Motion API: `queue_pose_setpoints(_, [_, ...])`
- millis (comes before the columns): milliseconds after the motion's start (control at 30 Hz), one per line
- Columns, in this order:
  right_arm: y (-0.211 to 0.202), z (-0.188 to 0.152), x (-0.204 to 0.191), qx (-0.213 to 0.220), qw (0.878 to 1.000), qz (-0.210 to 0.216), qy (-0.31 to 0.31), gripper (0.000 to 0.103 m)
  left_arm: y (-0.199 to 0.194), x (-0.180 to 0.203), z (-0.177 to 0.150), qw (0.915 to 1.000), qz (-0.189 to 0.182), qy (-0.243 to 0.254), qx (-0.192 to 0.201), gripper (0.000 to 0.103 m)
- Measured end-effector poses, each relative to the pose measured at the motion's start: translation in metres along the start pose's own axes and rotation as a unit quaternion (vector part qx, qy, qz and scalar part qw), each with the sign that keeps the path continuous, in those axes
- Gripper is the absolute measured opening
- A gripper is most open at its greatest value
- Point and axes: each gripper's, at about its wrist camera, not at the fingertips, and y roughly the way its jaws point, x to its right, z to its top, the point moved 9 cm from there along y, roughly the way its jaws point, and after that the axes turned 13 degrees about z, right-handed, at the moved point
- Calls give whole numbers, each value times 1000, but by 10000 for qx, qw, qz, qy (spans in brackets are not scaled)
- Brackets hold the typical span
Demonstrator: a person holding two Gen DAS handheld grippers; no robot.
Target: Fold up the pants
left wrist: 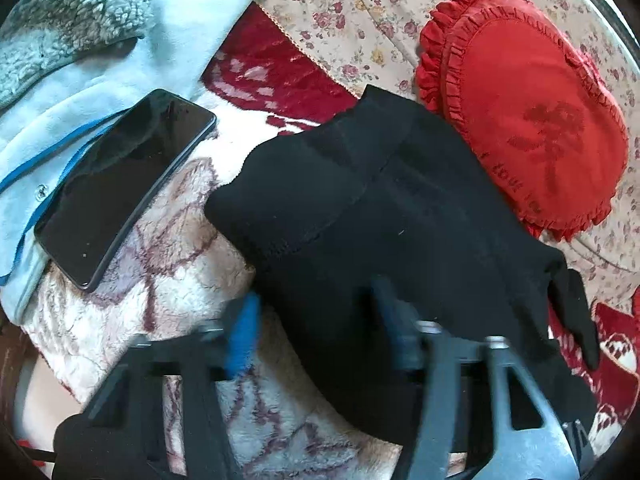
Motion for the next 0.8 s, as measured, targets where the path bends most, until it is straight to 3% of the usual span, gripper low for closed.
queue_pose_setpoints(33, [0, 1, -1, 12, 10000, 66, 24, 25, -1, 1, 0, 9999, -91, -33, -25, 18])
queue_pose_setpoints(67, [1, 2, -2, 22, 9998, 171, 71, 21, -3, 2, 0, 9998, -166, -69, -46, 15])
queue_pose_setpoints(100, [0, 2, -4, 33, 9996, 272, 119, 15, -6, 2, 0, 9998, -180, -73, -26, 13])
queue_pose_setpoints(200, [-6, 3, -8, 77, 9978, 566, 330, 9, -24, 2, 0, 9996, -209, 30, 175, 10])
queue_pose_setpoints(500, [-41, 0, -33, 148, 9909, 1233, 526, 5, -78, -27, -17, 9977, -352, 87, 572, 3])
queue_pose_setpoints(800, [-49, -26, -48, -53, 9867, 1479, 670, 5, -71, -48, -40, 9991, -281, 192, 272, 3])
